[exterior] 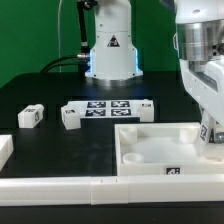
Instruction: Assemble one leg
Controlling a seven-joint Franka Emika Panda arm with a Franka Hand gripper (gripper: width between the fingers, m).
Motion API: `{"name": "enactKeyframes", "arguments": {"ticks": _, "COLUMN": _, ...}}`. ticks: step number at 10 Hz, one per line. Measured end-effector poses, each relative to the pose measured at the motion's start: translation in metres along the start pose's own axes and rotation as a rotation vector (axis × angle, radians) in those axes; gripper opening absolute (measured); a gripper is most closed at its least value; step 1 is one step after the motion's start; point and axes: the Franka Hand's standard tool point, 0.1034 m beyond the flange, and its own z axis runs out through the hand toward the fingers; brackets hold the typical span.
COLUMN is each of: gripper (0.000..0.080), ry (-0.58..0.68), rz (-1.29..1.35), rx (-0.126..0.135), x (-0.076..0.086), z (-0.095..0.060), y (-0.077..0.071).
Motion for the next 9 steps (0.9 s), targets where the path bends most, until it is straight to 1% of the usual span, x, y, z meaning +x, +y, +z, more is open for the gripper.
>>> {"name": "enactKeyframes", "arguments": {"ticks": 1, "gripper": 0.0288, "ry": -0.009, "rz": 0.026, "rx": 0.000, "x": 0.0003, "z": 0.0004, "y": 0.0000}}
{"name": "enactKeyframes", "arguments": {"ticks": 2, "gripper": 0.0288, "ry": -0.017, "rz": 0.126, "rx": 0.000, "x": -0.0009, "z": 0.0008, "y": 0.0004}}
{"name": "enactKeyframes", "arguments": {"ticks": 3, "gripper": 0.0288, "ry": -0.017, "rz": 0.085, "rx": 0.000, "x": -0.0010, "z": 0.0008, "y": 0.0004}}
{"name": "enactKeyframes", "arguments": {"ticks": 4, "gripper": 0.0526, "ry": -0.017, "rz": 0.043, "rx": 0.000, "x": -0.0015, "z": 0.0009, "y": 0.0005}}
{"name": "enactKeyframes", "arguments": {"ticks": 5, "gripper": 0.0526, "ry": -0.016, "rz": -0.014, "rx": -0.001, "x": -0.0022, "z": 0.0011, "y": 0.0008}}
{"name": "enactKeyframes", "arguments": {"ticks": 6, "gripper": 0.0610, "ry": -0.015, "rz": -0.171, "rx": -0.003, "x": -0.0019, "z": 0.0010, "y": 0.0011}}
{"name": "enactKeyframes", "arguments": {"ticks": 7, "gripper": 0.0641, "ry": -0.015, "rz": -0.345, "rx": -0.001, "x": -0.0006, "z": 0.0009, "y": 0.0008}}
{"name": "enactKeyframes", "arguments": {"ticks": 9, "gripper": 0.0647, "ry": -0.012, "rz": -0.566, "rx": 0.000, "x": 0.0013, "z": 0.0007, "y": 0.0004}}
